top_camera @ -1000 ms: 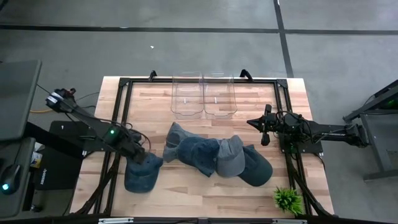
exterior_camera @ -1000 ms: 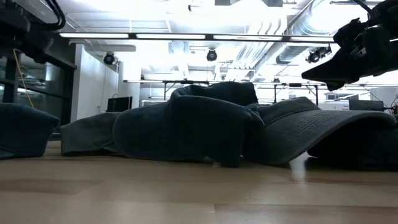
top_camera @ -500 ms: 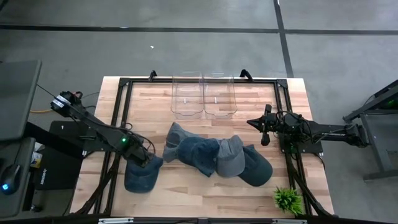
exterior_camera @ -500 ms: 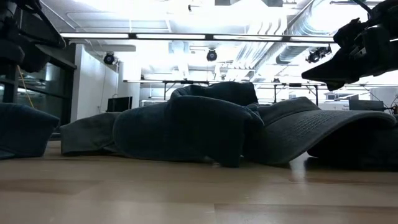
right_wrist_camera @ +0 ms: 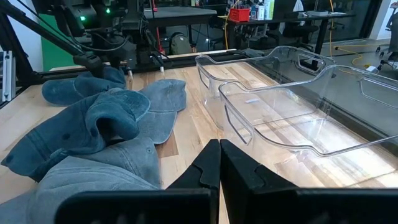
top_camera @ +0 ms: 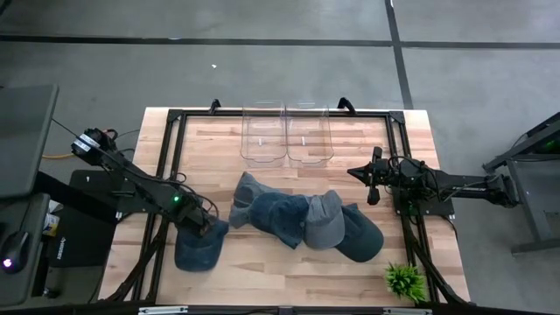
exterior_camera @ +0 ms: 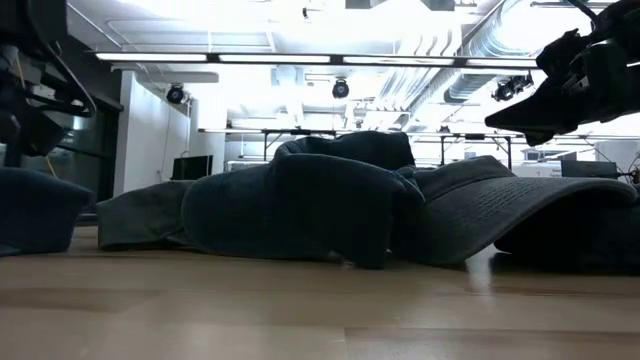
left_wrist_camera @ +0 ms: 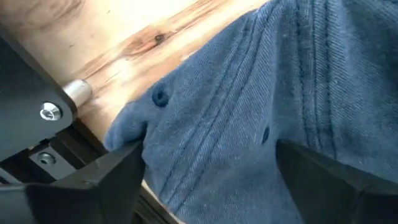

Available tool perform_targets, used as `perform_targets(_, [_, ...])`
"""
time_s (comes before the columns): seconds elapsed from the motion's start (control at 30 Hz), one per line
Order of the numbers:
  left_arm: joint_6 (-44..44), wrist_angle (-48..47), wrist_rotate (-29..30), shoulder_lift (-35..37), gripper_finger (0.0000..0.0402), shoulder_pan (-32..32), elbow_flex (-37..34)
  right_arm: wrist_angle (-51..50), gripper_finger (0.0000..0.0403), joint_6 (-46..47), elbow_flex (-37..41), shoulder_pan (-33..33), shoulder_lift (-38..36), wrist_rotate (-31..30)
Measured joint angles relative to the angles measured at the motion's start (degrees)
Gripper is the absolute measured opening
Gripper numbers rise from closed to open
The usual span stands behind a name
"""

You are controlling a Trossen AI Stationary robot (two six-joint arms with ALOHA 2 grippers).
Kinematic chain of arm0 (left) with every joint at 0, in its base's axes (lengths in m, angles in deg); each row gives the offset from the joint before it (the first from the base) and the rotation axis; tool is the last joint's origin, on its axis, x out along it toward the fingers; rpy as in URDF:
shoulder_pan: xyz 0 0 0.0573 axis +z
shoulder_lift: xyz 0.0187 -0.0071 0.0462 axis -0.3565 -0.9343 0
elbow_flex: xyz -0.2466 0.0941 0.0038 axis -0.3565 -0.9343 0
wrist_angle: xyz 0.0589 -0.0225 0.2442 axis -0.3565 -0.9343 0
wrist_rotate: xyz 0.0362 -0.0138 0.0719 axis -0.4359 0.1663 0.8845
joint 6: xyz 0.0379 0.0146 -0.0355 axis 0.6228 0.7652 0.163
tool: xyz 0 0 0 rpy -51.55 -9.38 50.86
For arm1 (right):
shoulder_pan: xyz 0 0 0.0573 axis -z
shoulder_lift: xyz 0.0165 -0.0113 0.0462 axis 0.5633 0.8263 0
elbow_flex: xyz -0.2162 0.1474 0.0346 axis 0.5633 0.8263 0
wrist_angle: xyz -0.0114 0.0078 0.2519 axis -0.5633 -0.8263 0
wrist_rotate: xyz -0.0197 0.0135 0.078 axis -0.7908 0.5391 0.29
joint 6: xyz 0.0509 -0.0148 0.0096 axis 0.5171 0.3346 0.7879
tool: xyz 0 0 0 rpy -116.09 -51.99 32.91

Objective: Pick & Place hat
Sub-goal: Put the left blue cap into the left transparent bin

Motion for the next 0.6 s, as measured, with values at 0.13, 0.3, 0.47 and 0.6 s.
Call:
perform_targets(0.13, [-0.1,-0.1,-0.9,0.0,0.0260,0.0,-0.3,0.0,0.0000,0.0,0.0,0.0,0.0,0.0])
perform_targets(0.3, [0.1,-0.5,-1.0,0.0,0.0164,0.0,-0.3,0.0,0.0000,0.0,0.0,0.0,0.0,0.0])
perform_targets(0.47, [0.3,-0.4,-1.3,0.0,0.0057,0.0,-0.3,0.0,0.0000,0.0,0.0,0.0,0.0,0.0])
perform_targets(0.6, [0.7,-0.5,-1.2,0.0,0.0011,0.0,-0.4,0.0,0.0000,0.0,0.0,0.0,0.0,0.0])
